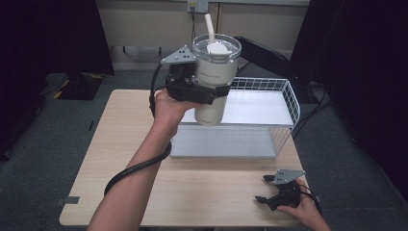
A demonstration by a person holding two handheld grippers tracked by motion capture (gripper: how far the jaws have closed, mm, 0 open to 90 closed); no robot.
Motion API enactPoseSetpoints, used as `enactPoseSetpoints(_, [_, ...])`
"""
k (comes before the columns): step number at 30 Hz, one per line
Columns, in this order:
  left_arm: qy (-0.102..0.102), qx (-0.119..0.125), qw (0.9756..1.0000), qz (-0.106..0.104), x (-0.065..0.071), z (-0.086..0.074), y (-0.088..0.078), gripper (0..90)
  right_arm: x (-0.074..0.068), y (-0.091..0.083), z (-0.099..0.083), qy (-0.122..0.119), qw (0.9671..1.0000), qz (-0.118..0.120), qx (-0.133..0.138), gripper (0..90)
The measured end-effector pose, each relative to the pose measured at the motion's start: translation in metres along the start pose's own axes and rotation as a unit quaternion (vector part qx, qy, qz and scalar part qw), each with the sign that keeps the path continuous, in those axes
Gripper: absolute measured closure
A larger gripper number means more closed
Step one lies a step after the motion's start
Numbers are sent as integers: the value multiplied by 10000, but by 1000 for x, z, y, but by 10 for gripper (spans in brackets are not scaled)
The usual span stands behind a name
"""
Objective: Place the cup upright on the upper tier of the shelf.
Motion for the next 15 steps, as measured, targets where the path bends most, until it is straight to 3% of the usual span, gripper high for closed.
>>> enactPoseSetpoints(8, [-70,-18,9999,106,-9,-3,15,86,0,0,0,1,10000,0,0,126])
enactPoseSetpoints(15, [78,-102,9999,67,-13,-9,27,86,0,0,0,-7,10000,16,-2,126])
Point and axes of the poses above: each handheld gripper's, and its own axes: y roughly forward along the jaws, z roughly out of its top, x roughly to its right, the point moved 9 cm from there along y, roughly forward along the jaws, and after that the axes turned 13 degrees about y, right-handed, at the moved point
